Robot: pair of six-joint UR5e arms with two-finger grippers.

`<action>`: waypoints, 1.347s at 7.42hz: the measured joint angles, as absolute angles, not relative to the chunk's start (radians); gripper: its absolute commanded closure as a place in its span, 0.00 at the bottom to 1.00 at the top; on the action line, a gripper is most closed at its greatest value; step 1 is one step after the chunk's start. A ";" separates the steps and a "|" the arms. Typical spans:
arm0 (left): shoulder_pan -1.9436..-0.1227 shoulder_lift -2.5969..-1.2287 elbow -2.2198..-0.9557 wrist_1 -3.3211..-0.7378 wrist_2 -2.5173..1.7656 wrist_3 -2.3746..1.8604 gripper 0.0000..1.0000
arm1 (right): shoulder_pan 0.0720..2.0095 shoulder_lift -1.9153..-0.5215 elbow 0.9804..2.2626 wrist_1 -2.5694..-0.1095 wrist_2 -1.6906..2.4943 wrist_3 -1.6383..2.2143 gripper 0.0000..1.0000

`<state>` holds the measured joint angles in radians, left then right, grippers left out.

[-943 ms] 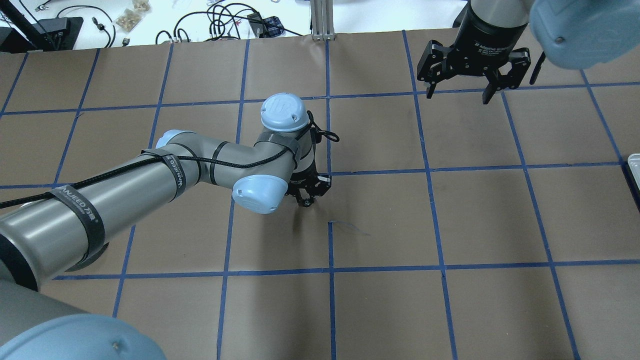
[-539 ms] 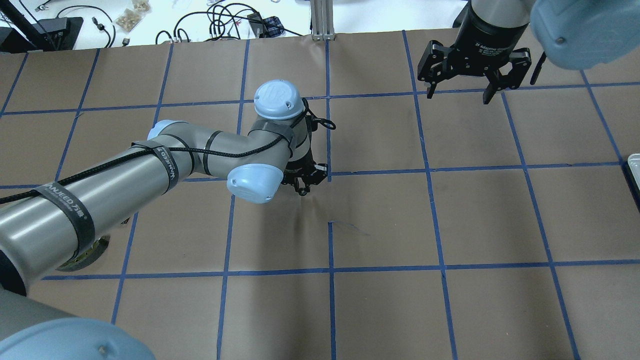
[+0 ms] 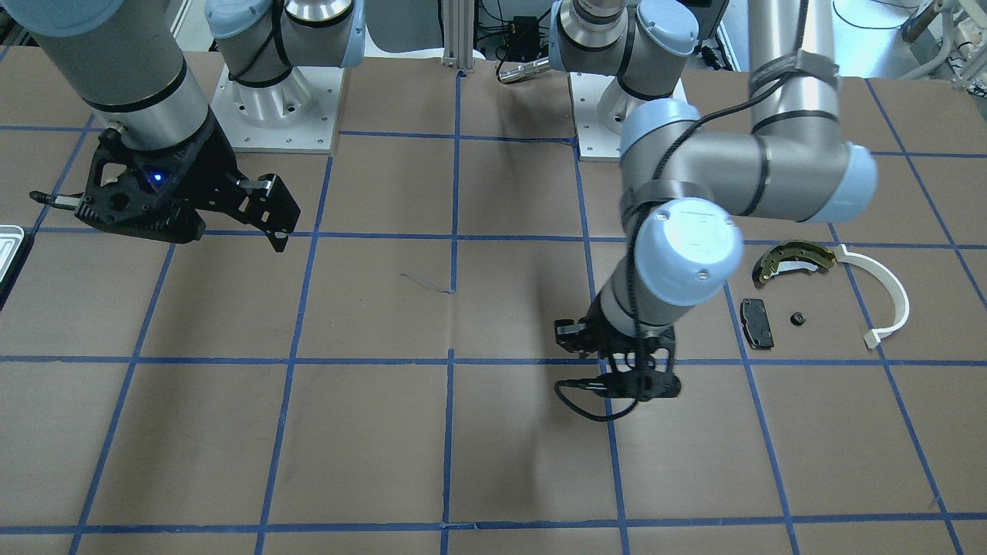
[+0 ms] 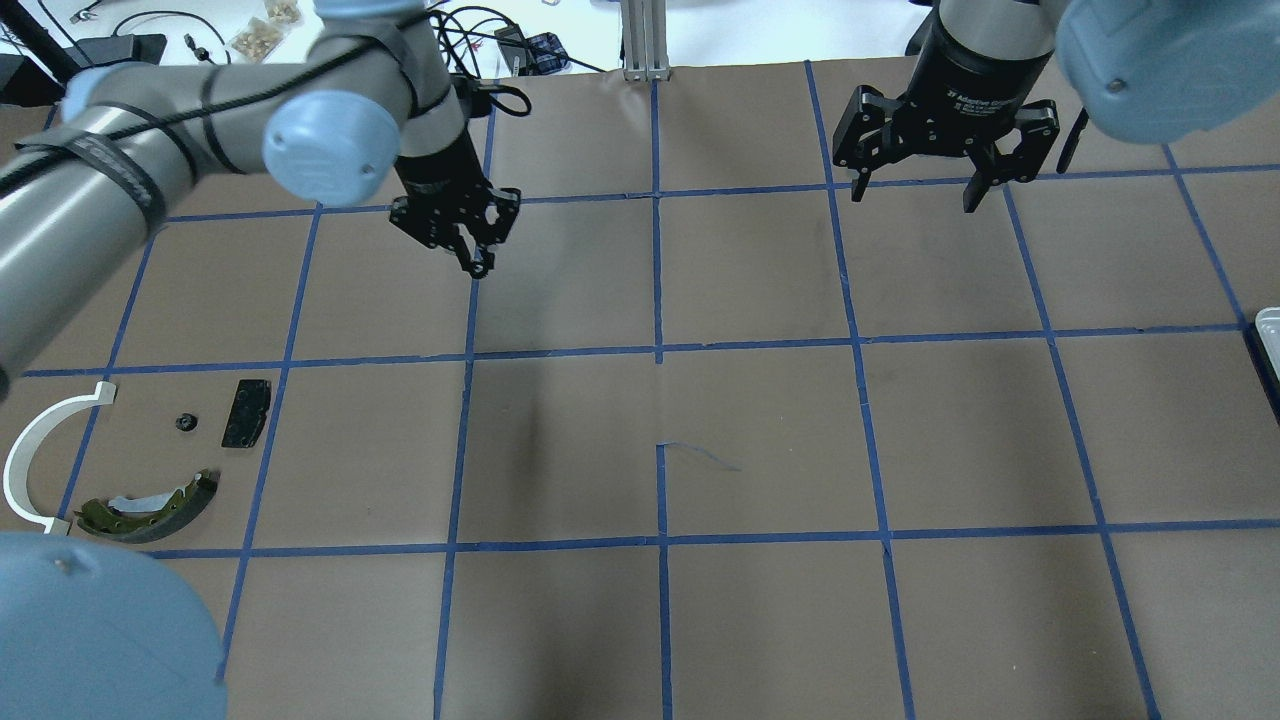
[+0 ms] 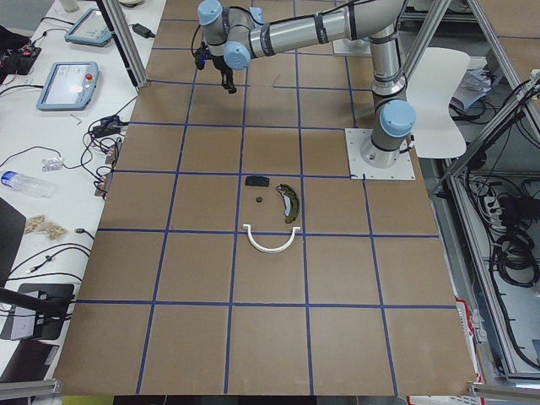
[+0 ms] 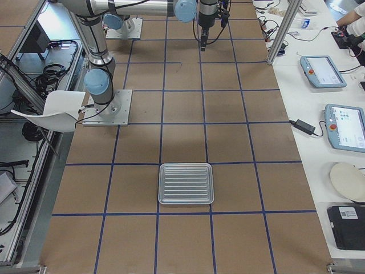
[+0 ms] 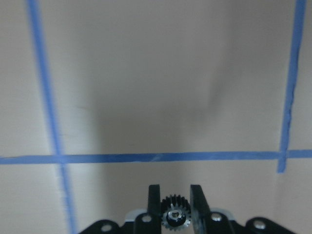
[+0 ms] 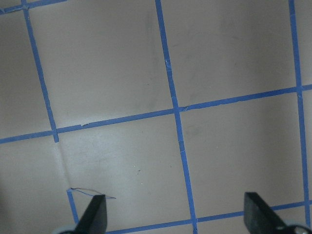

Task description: Place bearing gear from tray to pile

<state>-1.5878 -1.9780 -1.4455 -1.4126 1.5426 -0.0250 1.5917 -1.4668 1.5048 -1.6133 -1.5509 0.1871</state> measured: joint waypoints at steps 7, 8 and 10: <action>-1.084 -1.985 -1.491 -1.465 1.677 0.497 1.00 | 1.594 -1.470 1.504 -1.612 -1.551 0.187 0.00; -1.062 -1.988 -1.533 -1.423 1.679 0.539 1.00 | 1.594 -1.469 1.503 -1.613 -1.551 0.187 0.00; -1.003 -1.994 -1.629 -1.278 1.681 0.623 1.00 | 1.594 -1.471 1.502 -1.613 -1.551 0.187 0.00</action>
<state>-1.0027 -1.9936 -1.6290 -1.2781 1.6809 0.6231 1.5937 -1.4711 1.5022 -1.6126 -1.5509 0.1871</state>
